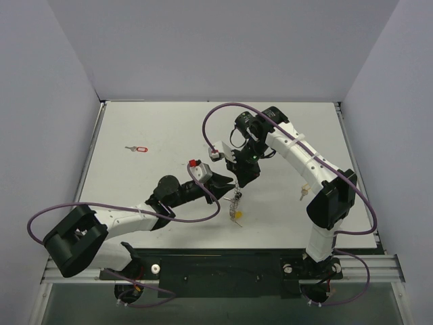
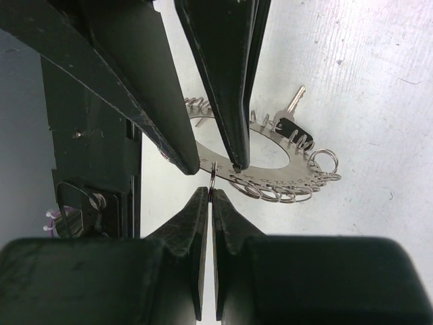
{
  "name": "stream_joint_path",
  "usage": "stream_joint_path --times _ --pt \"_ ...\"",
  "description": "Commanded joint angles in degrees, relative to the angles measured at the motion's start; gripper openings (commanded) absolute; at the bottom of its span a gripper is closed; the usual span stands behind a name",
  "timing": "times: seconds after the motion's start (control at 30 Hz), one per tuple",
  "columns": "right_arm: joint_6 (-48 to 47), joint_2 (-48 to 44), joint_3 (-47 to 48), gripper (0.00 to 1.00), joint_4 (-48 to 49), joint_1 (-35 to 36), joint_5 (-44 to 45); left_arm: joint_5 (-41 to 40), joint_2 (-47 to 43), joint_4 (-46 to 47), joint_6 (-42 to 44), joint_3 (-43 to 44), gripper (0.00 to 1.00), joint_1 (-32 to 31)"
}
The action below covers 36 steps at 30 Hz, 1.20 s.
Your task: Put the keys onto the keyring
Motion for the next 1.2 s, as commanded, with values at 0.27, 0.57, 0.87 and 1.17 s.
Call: stream_joint_path --times 0.27,0.57,0.87,1.17 --pt "-1.7 -2.7 1.6 0.00 -14.2 0.5 -3.2 4.2 3.6 3.3 -2.0 3.2 0.33 0.3" --pt "-1.9 -2.6 1.5 0.00 -14.3 0.7 -3.2 4.7 4.7 3.5 -3.1 4.3 0.14 0.2" --pt "-1.1 -2.9 1.6 0.00 -13.7 0.3 -4.1 2.5 3.4 5.2 -4.1 2.7 0.00 0.2" --pt "-5.5 -7.3 -2.4 0.47 -11.4 -6.1 -12.4 -2.5 0.0 18.2 -8.7 -4.8 0.00 -0.2"
